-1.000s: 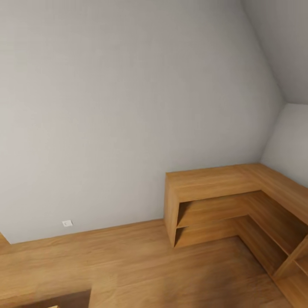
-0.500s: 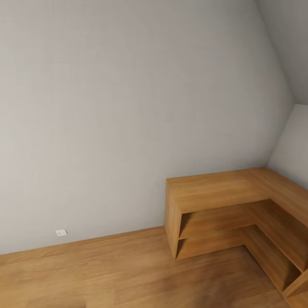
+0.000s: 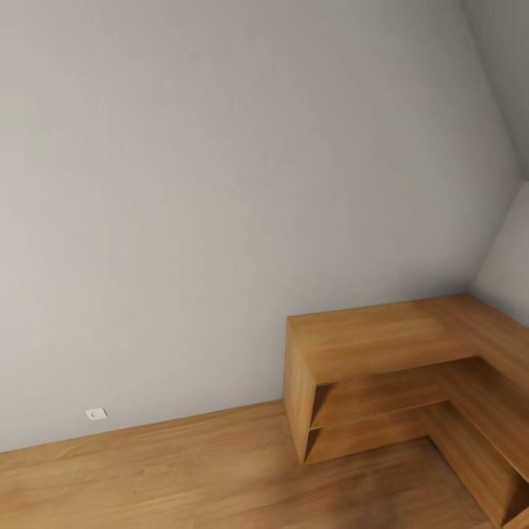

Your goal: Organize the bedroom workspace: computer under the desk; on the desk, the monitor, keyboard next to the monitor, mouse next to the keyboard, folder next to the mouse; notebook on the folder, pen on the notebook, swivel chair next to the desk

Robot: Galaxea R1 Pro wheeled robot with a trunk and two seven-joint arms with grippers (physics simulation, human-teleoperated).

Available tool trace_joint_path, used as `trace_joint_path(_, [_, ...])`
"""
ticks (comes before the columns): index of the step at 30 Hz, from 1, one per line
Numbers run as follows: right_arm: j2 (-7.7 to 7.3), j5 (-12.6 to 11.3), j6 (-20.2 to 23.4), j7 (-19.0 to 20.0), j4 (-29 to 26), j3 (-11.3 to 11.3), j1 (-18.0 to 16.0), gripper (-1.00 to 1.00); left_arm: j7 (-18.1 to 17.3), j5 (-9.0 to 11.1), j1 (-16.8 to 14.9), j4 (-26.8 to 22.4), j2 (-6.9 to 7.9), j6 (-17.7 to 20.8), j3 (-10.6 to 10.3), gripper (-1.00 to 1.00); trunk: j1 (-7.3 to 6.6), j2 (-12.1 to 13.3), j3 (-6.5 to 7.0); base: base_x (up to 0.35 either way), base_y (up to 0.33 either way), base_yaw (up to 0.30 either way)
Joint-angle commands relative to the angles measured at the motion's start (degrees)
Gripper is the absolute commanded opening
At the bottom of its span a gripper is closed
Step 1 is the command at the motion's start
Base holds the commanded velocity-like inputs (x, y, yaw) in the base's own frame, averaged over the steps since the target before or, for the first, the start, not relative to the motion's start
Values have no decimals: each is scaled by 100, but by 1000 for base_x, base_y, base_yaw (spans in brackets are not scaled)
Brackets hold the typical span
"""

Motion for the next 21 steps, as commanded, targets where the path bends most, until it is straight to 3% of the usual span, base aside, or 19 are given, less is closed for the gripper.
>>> trace_joint_path(1, [4, -22, -13, -29, 11, 49, -5, 100, 38, 51, 2, -8, 4, -11, -49, 100, 4, -4, -6, 282, 0, 0])
trace_joint_path(15, [4, -22, -13, -29, 11, 49, -5, 100, 48, 60, 2, -8, 13, -22, -32, 100, 4, -4, -6, 317, 0, 0])
trace_joint_path(21, [8, -41, -7, -27, -13, 35, -5, 100, 48, 60, 2, -11, 14, -11, -32, 100, 4, -4, -6, 118, 0, 0])
